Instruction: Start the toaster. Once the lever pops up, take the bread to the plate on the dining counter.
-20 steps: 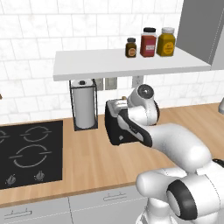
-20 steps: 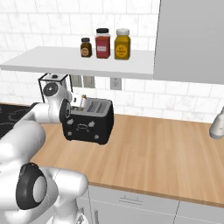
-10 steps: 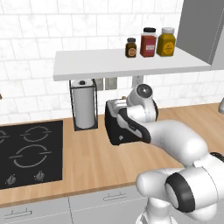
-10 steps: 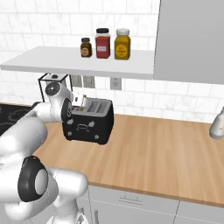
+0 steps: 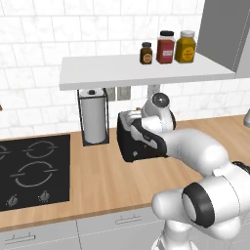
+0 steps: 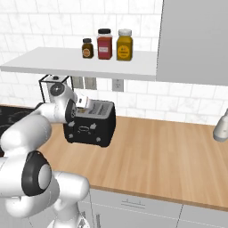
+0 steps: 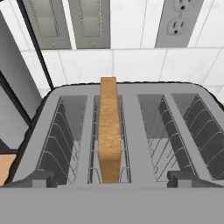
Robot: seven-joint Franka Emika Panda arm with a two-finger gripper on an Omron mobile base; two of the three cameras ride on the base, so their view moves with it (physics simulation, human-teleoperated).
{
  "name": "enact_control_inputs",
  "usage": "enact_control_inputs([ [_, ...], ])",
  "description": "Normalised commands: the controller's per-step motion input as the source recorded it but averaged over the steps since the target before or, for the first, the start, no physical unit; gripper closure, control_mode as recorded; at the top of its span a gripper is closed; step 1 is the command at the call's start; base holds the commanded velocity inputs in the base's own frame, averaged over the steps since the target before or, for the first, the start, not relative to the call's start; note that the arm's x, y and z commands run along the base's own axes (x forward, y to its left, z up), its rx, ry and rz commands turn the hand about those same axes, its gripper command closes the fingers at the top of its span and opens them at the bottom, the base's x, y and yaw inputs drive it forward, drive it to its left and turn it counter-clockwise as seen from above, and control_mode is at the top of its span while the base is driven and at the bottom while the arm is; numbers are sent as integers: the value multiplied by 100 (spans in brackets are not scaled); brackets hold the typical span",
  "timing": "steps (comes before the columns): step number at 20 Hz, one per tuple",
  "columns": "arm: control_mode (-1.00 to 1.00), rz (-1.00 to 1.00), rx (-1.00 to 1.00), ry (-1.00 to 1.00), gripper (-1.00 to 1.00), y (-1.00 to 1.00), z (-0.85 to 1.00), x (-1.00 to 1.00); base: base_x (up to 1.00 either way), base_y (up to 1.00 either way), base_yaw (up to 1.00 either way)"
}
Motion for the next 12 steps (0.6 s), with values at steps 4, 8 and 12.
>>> enact_control_inputs([
  [4,-100,0,0,2,-100,0,-3,25,0,0,0],
  [8,-100,0,0,2,-100,0,-7,22,0,0,0],
  [12,-100,0,0,0,-100,0,-12,19,0,0,0],
])
